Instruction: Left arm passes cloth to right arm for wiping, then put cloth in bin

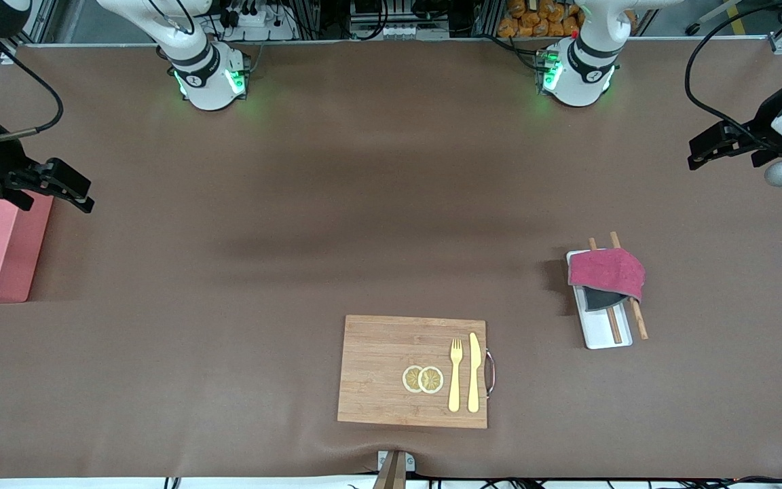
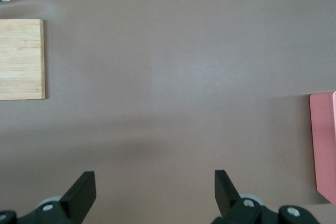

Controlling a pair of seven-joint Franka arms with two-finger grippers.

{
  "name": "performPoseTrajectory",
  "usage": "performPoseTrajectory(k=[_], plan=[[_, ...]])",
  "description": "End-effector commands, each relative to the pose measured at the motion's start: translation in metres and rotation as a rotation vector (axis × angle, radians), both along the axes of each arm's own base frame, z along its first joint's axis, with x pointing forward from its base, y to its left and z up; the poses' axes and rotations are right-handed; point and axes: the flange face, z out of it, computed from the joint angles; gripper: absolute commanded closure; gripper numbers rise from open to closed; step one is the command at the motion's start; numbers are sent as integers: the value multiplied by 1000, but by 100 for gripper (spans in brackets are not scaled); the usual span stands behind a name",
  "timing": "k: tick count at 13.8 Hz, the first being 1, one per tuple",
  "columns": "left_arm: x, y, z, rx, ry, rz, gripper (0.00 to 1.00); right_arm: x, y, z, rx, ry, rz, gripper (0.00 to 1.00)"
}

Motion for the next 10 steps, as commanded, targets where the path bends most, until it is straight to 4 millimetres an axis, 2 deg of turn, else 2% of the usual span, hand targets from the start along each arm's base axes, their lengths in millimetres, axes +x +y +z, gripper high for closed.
performPoseTrajectory(k=[1,6,10], plan=[[-5,6,6,18,1,-6,0,-3,-1,-1,6,5,-13,0],[-5,3,4,15,6,4,0,1,-2,-6,6,14,-13,0],[2,3,-9,15,15,14,0,3,-2,-11,2,23,-10,0]])
